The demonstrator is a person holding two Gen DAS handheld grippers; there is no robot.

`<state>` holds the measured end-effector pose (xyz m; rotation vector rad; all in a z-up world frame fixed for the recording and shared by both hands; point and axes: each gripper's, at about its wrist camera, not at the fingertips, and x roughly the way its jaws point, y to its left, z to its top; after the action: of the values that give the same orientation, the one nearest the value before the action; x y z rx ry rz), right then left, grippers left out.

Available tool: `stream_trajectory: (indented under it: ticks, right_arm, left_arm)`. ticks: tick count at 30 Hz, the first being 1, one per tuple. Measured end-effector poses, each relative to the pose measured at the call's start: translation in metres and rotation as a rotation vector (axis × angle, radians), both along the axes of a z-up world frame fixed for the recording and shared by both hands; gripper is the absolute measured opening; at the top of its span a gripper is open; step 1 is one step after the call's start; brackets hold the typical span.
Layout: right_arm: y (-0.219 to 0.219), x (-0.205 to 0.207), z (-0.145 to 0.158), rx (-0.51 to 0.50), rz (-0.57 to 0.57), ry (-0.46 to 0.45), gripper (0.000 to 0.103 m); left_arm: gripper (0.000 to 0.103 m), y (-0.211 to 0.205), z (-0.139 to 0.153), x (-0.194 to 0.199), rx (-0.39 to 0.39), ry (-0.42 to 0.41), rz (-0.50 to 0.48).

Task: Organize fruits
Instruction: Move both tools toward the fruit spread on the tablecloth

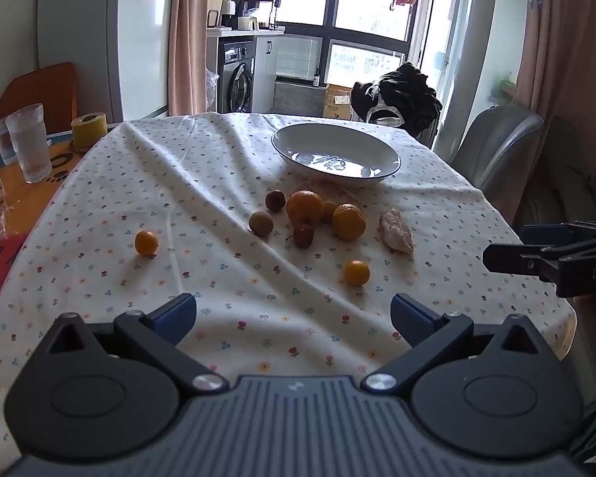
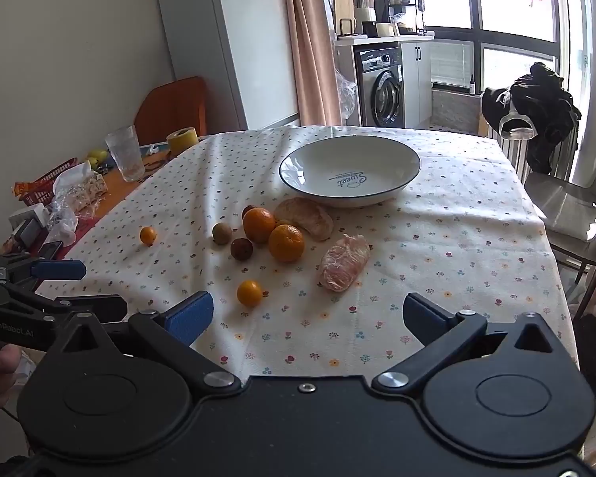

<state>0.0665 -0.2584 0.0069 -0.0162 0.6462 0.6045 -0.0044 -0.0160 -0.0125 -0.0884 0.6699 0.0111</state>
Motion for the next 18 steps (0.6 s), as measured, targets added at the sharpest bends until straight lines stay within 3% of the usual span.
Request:
stream_trajectory:
  ticks: [18]
  right_arm:
    - [0.0014, -0.0027, 0.0049, -0.014, 0.010, -0.027, 0.103]
  left_arm:
    - [0.103, 0.0102, 0.0043, 0.0038, -0.007, -0.001, 0.010]
